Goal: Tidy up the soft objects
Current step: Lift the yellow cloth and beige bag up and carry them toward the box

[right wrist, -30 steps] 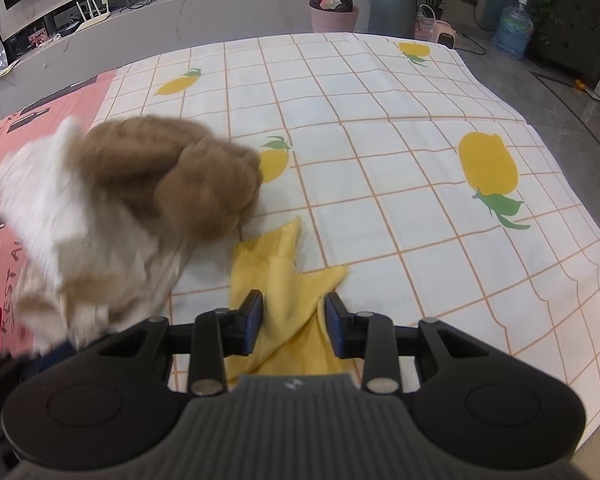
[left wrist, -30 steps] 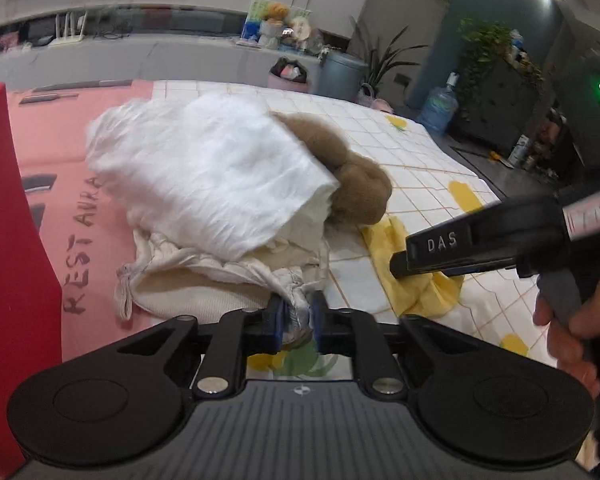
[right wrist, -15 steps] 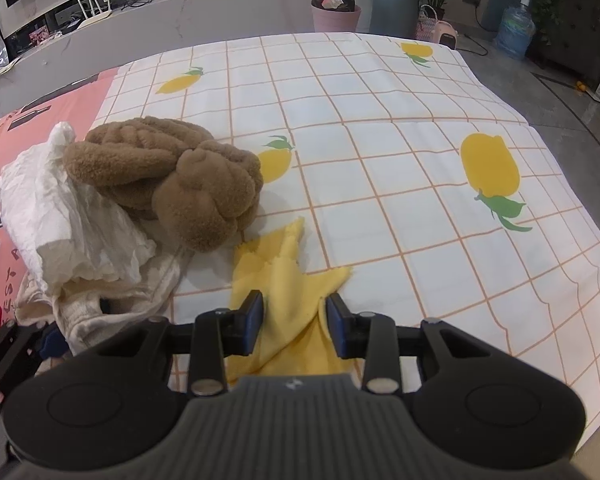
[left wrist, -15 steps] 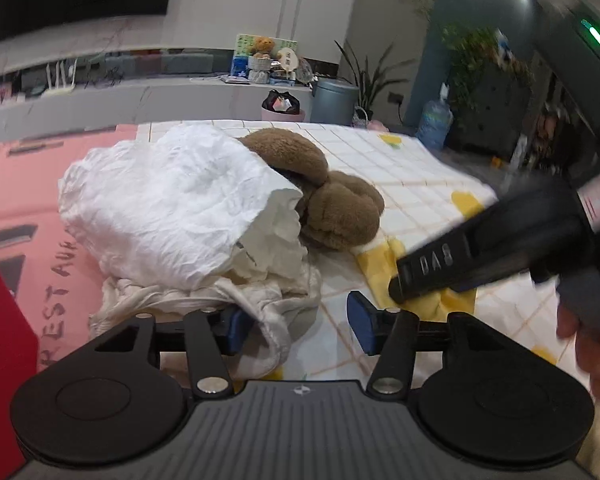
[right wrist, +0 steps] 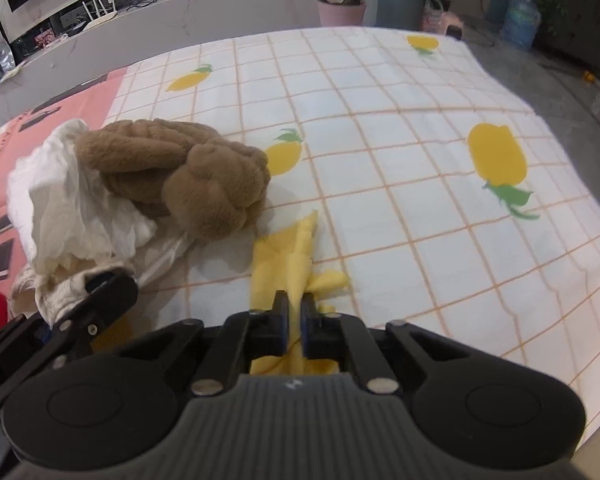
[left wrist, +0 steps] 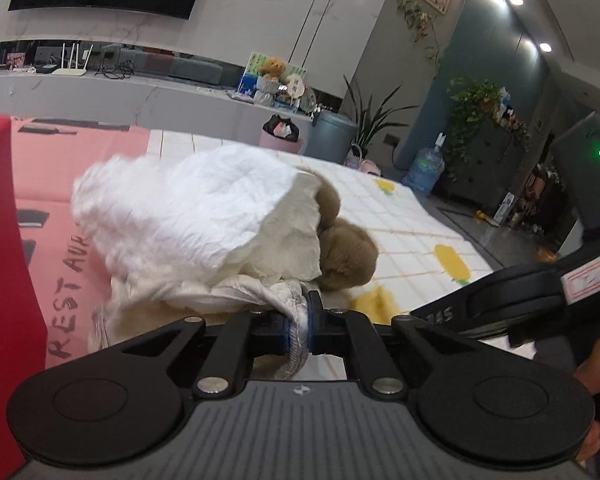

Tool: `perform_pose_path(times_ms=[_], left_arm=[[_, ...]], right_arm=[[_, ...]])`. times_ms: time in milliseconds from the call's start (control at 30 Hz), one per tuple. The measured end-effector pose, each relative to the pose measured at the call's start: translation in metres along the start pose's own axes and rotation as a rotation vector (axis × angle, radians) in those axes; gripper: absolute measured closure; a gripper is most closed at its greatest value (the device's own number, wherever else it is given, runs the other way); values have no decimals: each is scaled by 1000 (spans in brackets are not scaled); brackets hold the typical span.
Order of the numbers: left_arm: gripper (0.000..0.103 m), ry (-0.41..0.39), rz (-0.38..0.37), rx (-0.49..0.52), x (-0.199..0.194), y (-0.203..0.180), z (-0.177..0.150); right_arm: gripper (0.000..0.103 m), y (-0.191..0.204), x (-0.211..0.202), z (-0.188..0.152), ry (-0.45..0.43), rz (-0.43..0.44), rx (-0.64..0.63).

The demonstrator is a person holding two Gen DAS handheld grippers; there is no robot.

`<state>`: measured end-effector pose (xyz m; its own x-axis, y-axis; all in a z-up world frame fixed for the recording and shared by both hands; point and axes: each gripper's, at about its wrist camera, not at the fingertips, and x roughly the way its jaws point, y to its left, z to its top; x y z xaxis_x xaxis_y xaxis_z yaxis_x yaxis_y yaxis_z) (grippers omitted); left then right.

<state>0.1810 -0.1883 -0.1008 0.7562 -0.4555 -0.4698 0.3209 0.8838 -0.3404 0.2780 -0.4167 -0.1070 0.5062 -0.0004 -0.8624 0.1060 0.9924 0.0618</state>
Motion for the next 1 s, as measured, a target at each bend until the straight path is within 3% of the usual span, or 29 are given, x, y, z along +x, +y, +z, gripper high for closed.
perform_pose_path(times_ms=[167,300,367,533,700,1000], left_arm=[[95,-63,-22,56,-20,-16,15],[95,-231,-52,117,-59,-34,26],[95,-268,-58,130,-73,-41,32],[95,-252,-32,147,-82,-47,33],[95,-178,16,129,-75,-46,35],[95,-197,-25,101,-96,-45,46]], right_arm=[[100,5,-11,-6,-28,3,-10],[100,2,-20,-10,-43,14,10],[100,-3,-24,-10,-54,14,26],[100,-12,-30,-8,-77,22,71],[100,-13,-49,-11,-116,60,89],[100,5,-123,-24,-337,80,65]])
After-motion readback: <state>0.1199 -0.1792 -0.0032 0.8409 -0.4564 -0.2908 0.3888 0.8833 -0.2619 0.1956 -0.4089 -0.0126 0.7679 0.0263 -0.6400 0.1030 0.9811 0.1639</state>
